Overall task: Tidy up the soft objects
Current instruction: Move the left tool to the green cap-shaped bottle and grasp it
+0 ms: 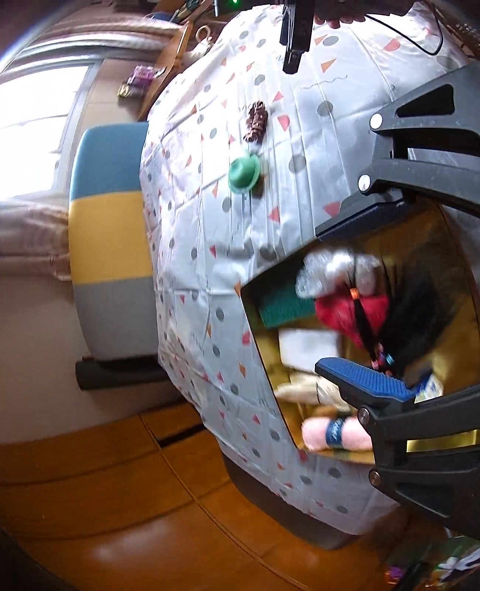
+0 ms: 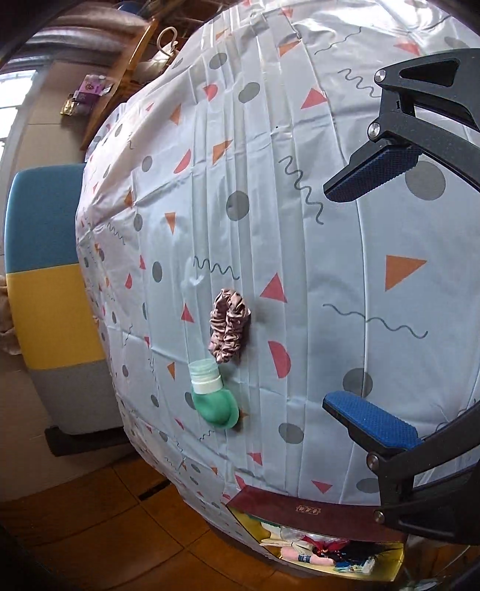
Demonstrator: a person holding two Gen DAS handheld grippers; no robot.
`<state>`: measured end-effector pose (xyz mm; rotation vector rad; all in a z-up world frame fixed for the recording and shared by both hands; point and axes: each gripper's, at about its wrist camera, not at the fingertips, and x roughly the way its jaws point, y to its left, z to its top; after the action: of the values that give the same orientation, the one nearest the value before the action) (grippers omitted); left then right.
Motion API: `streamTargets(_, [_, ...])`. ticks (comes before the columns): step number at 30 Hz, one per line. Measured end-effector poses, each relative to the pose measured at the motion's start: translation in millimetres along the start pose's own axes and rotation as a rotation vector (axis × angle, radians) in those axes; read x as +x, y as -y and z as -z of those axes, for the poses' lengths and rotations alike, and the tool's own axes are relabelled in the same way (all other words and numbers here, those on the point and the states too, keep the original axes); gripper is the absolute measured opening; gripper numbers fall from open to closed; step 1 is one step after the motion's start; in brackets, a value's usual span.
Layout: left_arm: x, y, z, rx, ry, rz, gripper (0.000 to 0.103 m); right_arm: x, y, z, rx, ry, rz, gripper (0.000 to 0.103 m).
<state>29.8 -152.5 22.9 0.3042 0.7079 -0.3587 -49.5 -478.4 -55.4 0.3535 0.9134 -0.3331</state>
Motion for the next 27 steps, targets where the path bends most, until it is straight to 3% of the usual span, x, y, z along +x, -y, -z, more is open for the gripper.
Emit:
streamTargets(4, [12,29,-12,0.043,-0.010,0.061,0.067,-1,6,-4,0.025,-0.002,0.008,0.103])
streamTargets(8, [34,60,-20,0.105,-0.055,0.133,0.075,0,11,-6,0.047,-0.014,0.021,0.103])
streamTargets(16, [89,100,-44,0.076,-0.175,0.240,0.075,0,24,-7,0.119,-0.026,0.050,0.103])
streamTargets(20, [123,118,-63,0.062,-0.212,0.253,0.075,-5,31,-9,0.155,-0.010,0.040,0.103])
streamTargets(23, [146,142,-76,0.148,-0.207,0.232,0.075,-7,33,-10,0.171,-0.009,0.027,0.103])
streamTargets(27, [178,162,-91,0.162,-0.226,0.254,0.085,-8,31,-10,0.169,-0.010,0.020,0.103])
